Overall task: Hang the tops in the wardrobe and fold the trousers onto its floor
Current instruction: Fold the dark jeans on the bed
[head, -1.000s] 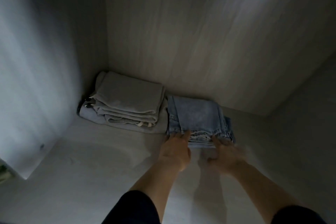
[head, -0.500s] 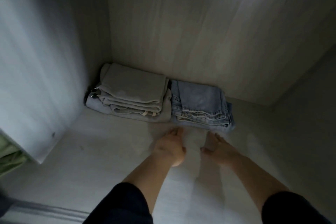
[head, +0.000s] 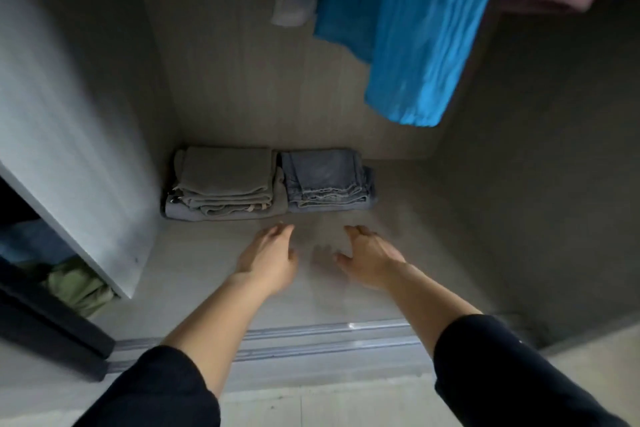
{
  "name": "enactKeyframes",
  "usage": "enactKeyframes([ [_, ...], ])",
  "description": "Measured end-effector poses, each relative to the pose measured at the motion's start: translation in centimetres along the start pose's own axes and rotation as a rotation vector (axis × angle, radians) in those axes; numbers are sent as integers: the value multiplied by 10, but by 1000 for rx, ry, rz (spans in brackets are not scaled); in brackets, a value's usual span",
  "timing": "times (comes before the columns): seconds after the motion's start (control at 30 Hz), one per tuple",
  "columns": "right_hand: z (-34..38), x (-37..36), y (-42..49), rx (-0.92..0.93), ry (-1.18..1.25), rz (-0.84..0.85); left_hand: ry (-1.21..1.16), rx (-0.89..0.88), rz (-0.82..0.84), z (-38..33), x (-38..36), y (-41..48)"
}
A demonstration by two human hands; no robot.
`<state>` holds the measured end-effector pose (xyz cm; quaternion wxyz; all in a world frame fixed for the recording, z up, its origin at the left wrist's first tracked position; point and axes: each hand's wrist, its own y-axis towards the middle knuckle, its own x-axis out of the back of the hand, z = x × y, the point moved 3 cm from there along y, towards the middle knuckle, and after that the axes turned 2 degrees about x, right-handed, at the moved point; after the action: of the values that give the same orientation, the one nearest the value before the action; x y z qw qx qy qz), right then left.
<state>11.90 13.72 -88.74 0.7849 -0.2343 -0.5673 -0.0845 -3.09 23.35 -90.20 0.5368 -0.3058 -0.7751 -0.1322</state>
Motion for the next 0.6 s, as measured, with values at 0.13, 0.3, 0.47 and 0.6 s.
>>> enactKeyframes([
  [0.13,12,58,-87,-30,41,66,19,-45,68,-47,65,-51],
  [0.3,18,177,-202,-80,60,94,69,-141,233,-131,185,-112],
  [0.47,25,331,-328,-189,100,34,74,-261,286,-246,318,-188],
  [0.6,22,416,-434,-306,171,-31,117,-383,349,-343,381,-250],
])
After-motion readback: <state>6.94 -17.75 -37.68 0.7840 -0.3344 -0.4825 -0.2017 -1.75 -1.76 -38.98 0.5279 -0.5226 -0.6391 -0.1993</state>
